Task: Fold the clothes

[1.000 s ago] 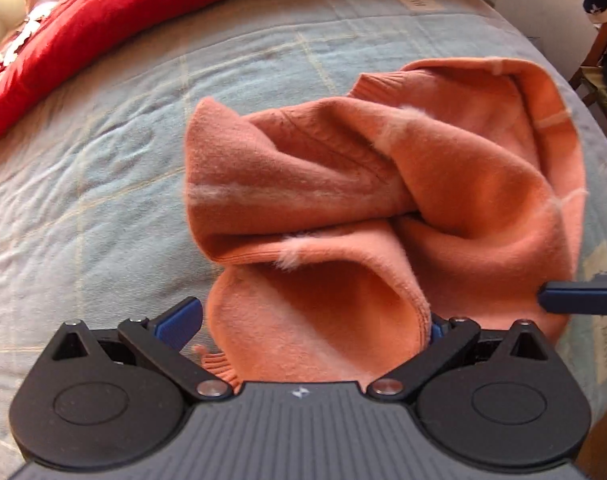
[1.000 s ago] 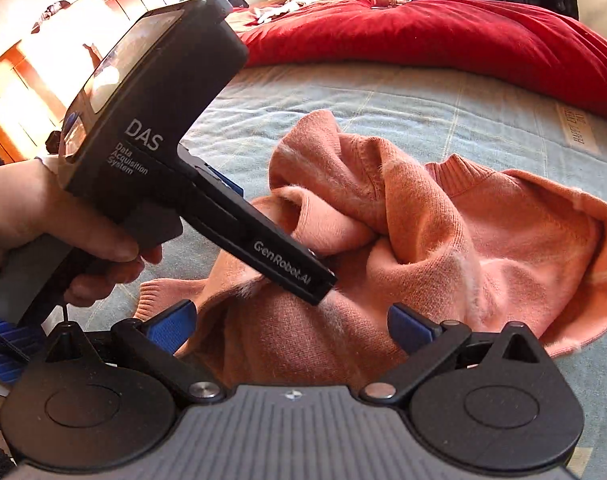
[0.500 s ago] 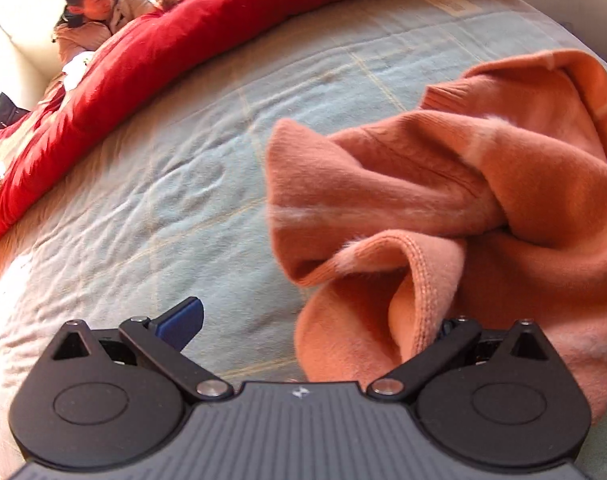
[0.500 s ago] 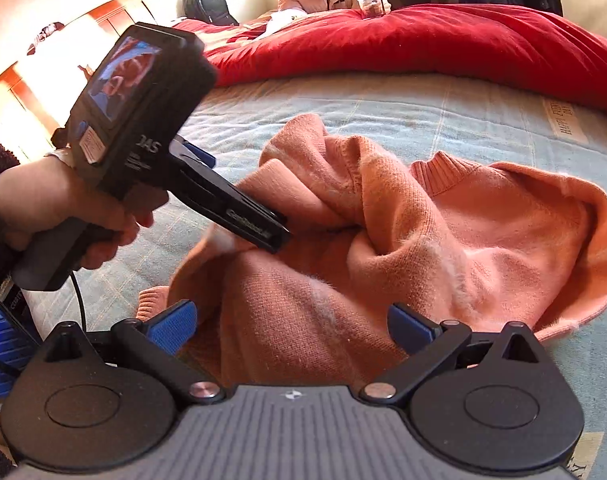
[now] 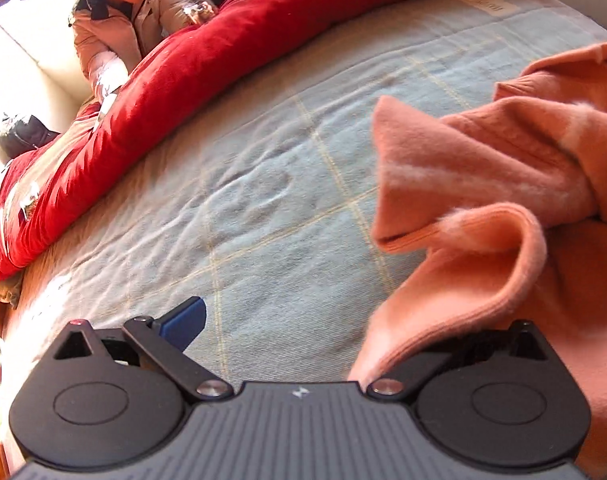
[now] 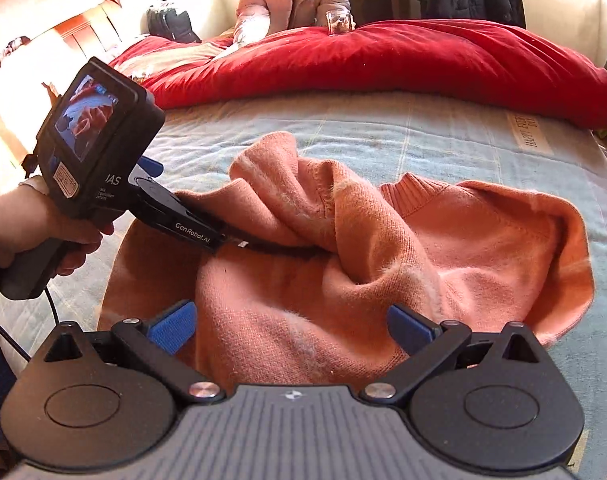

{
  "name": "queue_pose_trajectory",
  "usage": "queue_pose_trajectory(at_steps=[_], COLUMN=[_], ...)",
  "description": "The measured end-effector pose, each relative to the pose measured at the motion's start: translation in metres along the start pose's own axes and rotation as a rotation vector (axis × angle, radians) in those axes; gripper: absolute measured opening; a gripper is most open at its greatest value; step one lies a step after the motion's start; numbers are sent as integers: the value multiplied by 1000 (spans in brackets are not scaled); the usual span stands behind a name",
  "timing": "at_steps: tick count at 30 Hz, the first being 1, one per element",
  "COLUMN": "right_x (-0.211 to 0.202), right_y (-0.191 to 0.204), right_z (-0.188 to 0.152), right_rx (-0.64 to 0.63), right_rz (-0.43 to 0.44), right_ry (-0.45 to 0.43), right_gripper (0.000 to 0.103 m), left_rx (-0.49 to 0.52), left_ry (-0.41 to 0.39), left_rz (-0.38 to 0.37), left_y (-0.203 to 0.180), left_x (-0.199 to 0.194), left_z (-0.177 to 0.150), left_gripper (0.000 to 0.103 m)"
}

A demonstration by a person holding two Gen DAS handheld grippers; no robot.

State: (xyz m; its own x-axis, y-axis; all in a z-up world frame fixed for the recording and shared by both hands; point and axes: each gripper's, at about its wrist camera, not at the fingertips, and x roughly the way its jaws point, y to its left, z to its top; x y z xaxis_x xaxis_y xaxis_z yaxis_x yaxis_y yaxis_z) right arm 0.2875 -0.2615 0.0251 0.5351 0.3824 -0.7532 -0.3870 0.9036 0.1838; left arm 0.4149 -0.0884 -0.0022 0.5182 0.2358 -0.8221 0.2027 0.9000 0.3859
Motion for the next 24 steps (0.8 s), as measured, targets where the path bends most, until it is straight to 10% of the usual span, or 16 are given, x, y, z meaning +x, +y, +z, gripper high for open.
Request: queue_pose_trajectory(at_steps=[7, 19, 24], right_x=[2, 9, 15], right_y=[3, 2, -1], right_z=[5, 13, 16], right_rx=[8, 6, 5], right_rz=[-32, -99, -123], right_ry=[-24, -38, -31], right_gripper=[103, 103, 103], left_rx=[-77, -257, -308], left_ry=[0, 76, 107], left_rz=[-17, 227, 147], left_y=[23, 122, 147], left_x=[25, 79, 79], left_z=[-5, -38, -52], left_gripper=[98, 85, 82])
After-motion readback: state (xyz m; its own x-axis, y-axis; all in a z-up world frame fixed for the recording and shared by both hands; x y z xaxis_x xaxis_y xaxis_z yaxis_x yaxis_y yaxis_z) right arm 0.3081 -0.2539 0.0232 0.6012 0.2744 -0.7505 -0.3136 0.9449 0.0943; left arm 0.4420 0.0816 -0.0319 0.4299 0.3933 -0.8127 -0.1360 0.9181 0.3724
